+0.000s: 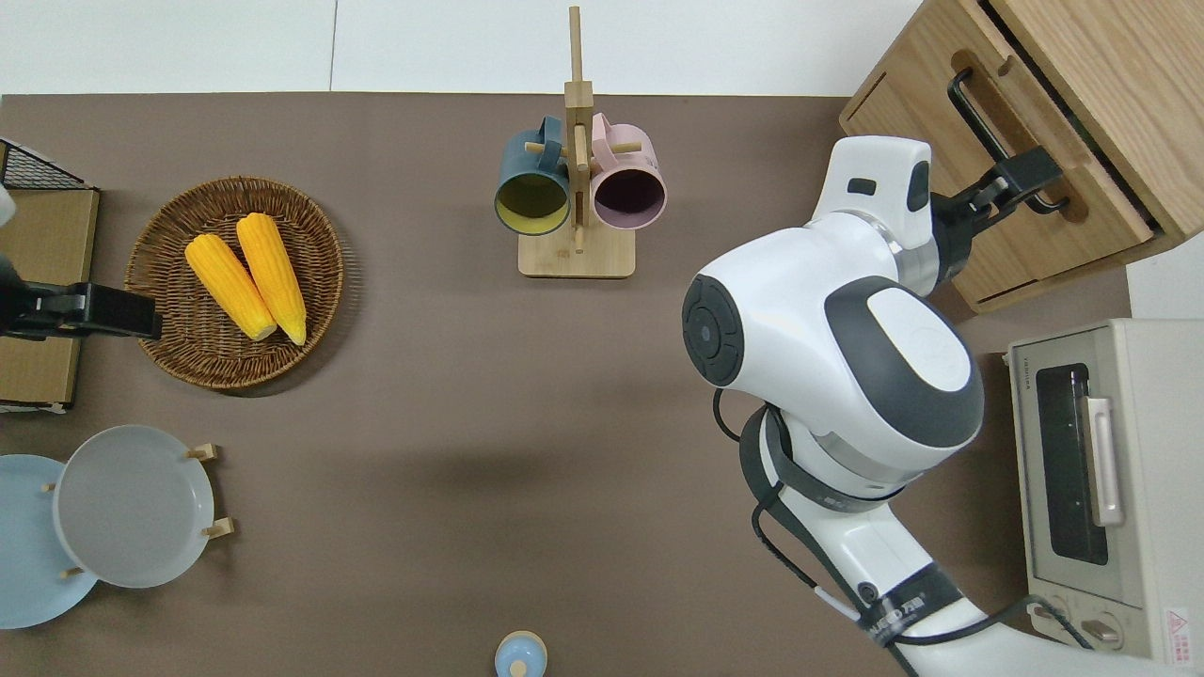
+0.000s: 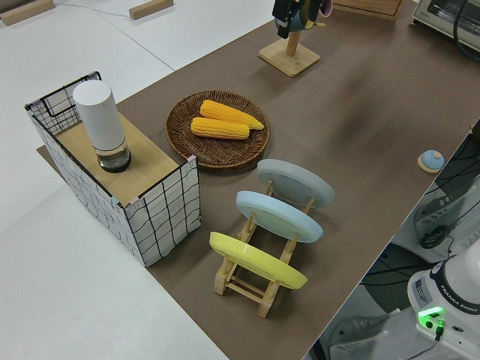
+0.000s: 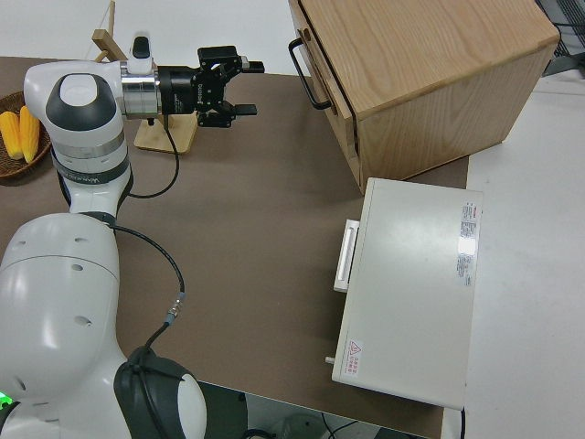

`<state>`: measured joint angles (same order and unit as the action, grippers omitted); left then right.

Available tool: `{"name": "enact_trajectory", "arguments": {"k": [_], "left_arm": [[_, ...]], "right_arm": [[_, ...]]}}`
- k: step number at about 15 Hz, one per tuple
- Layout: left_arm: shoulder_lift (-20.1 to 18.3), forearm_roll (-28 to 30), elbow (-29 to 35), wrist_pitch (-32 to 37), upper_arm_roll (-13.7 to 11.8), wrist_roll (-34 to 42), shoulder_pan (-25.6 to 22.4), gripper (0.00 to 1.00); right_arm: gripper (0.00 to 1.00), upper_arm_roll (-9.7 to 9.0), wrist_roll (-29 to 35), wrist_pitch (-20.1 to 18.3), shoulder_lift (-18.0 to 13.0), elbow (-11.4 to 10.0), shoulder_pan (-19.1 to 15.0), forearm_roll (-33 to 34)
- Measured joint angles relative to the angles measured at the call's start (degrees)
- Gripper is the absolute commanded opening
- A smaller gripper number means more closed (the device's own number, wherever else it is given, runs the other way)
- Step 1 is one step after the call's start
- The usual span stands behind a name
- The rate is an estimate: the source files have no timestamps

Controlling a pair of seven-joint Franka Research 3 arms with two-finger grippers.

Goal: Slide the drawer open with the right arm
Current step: 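Reach the right gripper up toward the black drawer handle, then close the right gripper on the black drawer handle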

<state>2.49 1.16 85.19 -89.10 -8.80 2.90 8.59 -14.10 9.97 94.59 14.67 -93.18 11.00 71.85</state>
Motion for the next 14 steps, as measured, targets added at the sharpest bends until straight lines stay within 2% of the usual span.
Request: {"name": "enact_trajectory", "arguments": {"k": [6, 10, 14], "left_arm": [[0.0, 0.0, 0.0, 0.0, 0.0, 0.0, 0.0, 1.0], [0.0, 0.0, 0.0, 0.0, 0.0, 0.0, 0.0, 1.0], [0.0, 0.0, 0.0, 0.0, 0.0, 0.0, 0.0, 1.0]], "right_arm": [[0.981, 0.13, 7.6, 0.1, 4.7, -1.3, 0.2, 10.0], [0.981, 1.08, 12.7, 0.1, 7.4, -1.9, -0.1, 14.5], [0.979, 1.47, 15.2, 0.1, 8.7, -2.7, -0.1, 18.2]]}}
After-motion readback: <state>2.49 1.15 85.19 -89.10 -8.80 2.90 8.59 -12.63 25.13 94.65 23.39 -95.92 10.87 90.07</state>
